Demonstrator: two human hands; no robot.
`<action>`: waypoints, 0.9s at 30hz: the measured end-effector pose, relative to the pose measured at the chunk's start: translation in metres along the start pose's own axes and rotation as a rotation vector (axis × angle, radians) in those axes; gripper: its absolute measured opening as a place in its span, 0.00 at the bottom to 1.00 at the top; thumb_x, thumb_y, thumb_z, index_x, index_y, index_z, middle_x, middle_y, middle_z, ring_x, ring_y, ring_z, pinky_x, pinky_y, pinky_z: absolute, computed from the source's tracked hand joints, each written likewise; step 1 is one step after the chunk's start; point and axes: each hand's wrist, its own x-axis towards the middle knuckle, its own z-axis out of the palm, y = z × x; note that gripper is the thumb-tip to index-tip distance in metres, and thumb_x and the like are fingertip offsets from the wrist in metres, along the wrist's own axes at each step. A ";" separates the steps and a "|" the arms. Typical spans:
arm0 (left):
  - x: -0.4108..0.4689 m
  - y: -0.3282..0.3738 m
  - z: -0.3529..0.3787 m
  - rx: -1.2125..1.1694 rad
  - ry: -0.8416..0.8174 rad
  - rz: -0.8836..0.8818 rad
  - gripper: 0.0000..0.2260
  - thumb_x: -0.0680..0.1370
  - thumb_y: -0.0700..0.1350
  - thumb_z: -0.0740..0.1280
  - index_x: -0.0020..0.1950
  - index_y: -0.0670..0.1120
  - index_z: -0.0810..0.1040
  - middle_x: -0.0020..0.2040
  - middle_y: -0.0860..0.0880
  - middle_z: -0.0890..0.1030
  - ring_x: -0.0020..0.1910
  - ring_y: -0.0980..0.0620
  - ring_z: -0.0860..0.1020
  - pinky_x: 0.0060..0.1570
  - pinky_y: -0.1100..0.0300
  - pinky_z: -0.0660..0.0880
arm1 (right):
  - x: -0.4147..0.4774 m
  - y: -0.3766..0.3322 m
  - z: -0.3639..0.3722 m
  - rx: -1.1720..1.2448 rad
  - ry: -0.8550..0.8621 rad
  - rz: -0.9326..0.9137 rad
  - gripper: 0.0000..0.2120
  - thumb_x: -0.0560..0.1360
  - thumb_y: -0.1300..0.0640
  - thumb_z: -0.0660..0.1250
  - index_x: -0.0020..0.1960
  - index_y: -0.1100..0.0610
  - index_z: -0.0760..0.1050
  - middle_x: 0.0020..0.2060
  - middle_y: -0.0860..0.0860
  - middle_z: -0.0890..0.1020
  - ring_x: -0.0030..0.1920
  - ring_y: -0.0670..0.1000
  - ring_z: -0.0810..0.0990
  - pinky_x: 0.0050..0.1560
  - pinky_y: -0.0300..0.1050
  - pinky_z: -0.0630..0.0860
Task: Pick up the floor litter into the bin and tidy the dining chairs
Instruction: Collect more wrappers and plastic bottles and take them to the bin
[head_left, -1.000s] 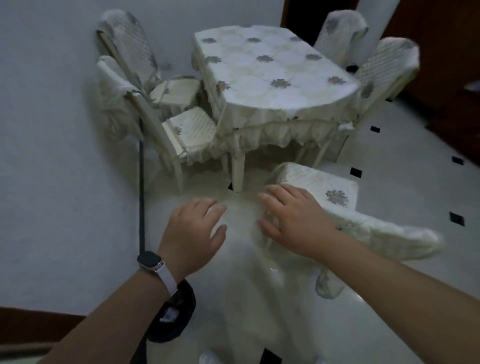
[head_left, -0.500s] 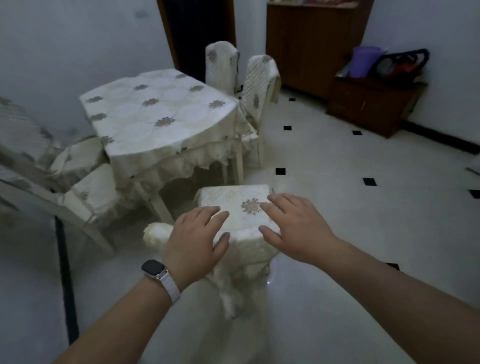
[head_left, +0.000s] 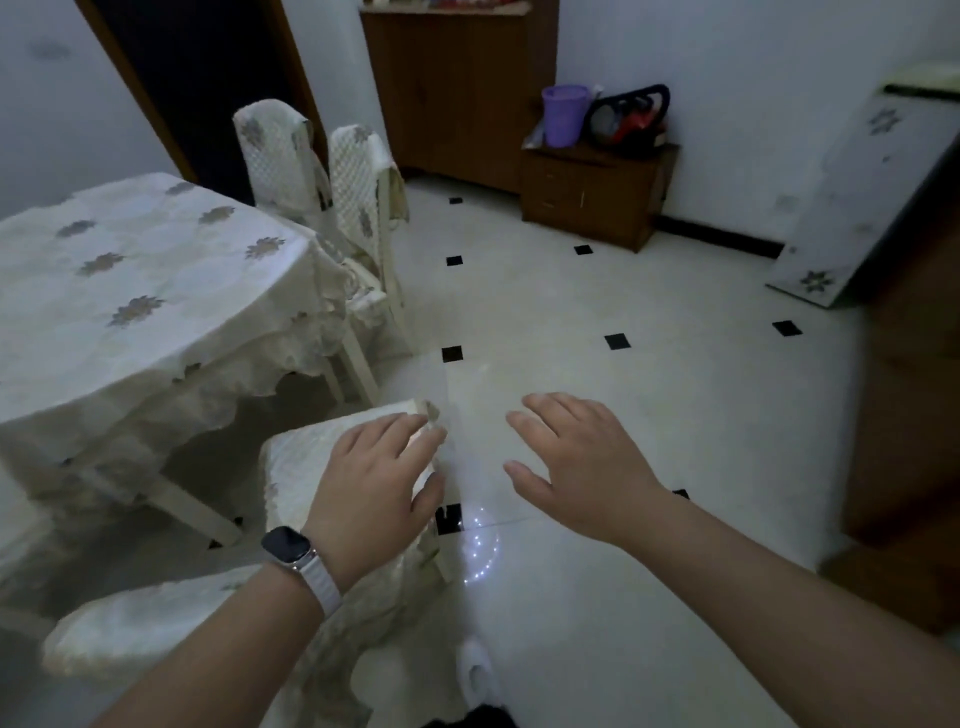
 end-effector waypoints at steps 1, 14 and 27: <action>0.013 0.001 0.008 -0.012 0.007 0.022 0.16 0.76 0.51 0.64 0.60 0.46 0.81 0.59 0.47 0.81 0.58 0.44 0.77 0.58 0.51 0.68 | 0.002 0.011 0.001 -0.019 -0.002 0.011 0.24 0.76 0.42 0.59 0.62 0.57 0.78 0.59 0.56 0.80 0.58 0.59 0.78 0.56 0.52 0.74; 0.211 -0.033 0.136 -0.203 0.000 0.135 0.17 0.76 0.52 0.61 0.60 0.46 0.80 0.59 0.46 0.81 0.59 0.43 0.78 0.58 0.48 0.71 | 0.107 0.154 0.021 -0.221 -0.087 0.148 0.24 0.75 0.43 0.59 0.61 0.57 0.79 0.59 0.56 0.81 0.58 0.58 0.79 0.57 0.53 0.74; 0.314 -0.111 0.185 -0.213 0.008 0.015 0.17 0.76 0.53 0.62 0.59 0.46 0.80 0.59 0.46 0.81 0.58 0.43 0.79 0.56 0.49 0.74 | 0.241 0.216 0.073 -0.208 -0.141 0.074 0.23 0.76 0.43 0.58 0.61 0.57 0.78 0.60 0.55 0.80 0.59 0.57 0.78 0.57 0.52 0.73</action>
